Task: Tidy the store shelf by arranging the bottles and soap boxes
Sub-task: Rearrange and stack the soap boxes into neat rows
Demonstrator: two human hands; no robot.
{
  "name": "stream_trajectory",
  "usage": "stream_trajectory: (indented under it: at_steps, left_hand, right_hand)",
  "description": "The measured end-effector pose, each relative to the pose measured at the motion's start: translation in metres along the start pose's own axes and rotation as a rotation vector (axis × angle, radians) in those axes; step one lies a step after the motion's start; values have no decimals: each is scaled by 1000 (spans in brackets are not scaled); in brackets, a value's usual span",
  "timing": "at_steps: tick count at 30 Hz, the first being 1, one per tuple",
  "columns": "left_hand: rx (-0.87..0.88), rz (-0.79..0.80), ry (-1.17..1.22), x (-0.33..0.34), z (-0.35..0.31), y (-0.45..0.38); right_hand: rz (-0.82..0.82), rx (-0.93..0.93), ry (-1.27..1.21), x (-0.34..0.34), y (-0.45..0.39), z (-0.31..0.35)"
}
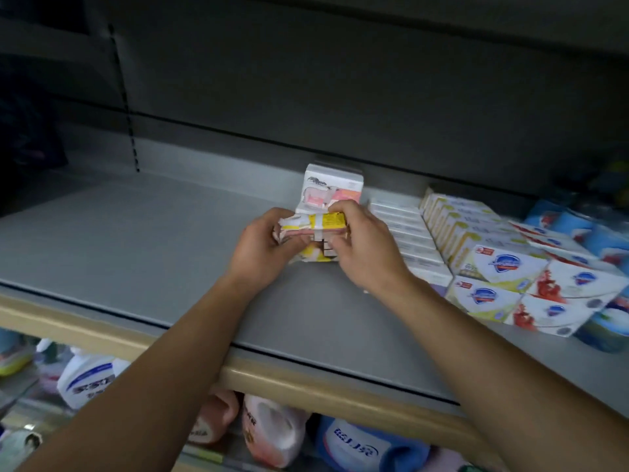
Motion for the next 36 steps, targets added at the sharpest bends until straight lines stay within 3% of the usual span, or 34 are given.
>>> stream_trajectory:
  at_steps: [6, 10, 14, 19, 23, 27, 30, 36]
  left_hand:
    - [-362, 144, 350, 5, -38, 32]
    - [-491, 252, 348, 13, -70, 71]
    - [-391, 339, 297, 27, -102, 114]
    - [-202, 301, 141, 59, -135, 149]
    - [-239, 434, 261, 97, -156, 170]
    - [-409, 500, 445, 151, -171, 187]
    - [-287, 506, 235, 198, -168, 195]
    - [299, 691, -380, 264, -152, 212]
  right_hand:
    - [149, -58, -136, -54, 47, -6]
    - [107, 63, -188, -84, 85, -18]
    - [53, 200, -248, -104, 134, -32]
    - [-59, 174, -198, -140, 173, -47]
    - [-66, 149, -88, -183, 196, -64]
    - [-232, 299, -29, -244, 222, -97]
    - [-362, 370, 44, -296, 236, -127]
    - [-504, 510, 377, -384, 234, -195]
Point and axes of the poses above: each hand's wrist, its own y-axis away from the middle knuckle, its own x-axis out of the palm, z = x × y, the point moved 1 cm from there along -y, towards the middle knuckle, and after that the axes turned 12 degrees about -z, right-handed, at the moved point
